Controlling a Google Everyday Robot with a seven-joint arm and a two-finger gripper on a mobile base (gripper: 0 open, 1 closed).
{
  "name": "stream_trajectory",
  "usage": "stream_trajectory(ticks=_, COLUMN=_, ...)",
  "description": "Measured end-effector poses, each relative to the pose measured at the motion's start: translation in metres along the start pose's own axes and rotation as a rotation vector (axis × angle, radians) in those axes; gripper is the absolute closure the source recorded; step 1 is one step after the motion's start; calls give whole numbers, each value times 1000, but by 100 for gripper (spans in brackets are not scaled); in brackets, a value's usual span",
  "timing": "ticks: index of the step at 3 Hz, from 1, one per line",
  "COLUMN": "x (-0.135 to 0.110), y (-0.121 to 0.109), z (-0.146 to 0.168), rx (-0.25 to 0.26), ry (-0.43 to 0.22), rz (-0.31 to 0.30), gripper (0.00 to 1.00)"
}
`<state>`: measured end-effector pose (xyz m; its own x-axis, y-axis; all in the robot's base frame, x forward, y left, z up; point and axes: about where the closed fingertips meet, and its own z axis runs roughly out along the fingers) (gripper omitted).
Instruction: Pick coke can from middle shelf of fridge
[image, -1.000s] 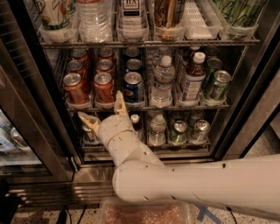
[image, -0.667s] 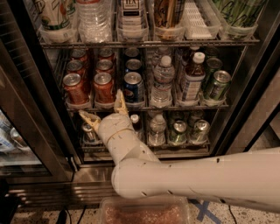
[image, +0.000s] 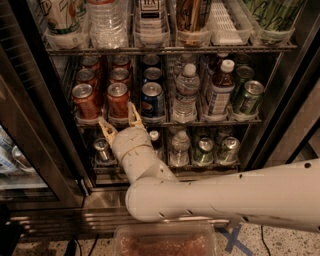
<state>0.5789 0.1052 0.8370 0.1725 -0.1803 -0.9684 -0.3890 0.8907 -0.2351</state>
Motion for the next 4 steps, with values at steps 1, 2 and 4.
stream_trajectory(ticks=1, x=3, y=-1, z=4, rx=13, ry=-8, rz=3, gripper=33)
stream_trajectory(ticks=2, x=5, y=-3, z=7, rx=31, ry=-19, rz=0, gripper=32)
stream_trajectory(ticks=4, x=7, y=-11, z=18, rx=73, ry=-41, rz=1, gripper=30)
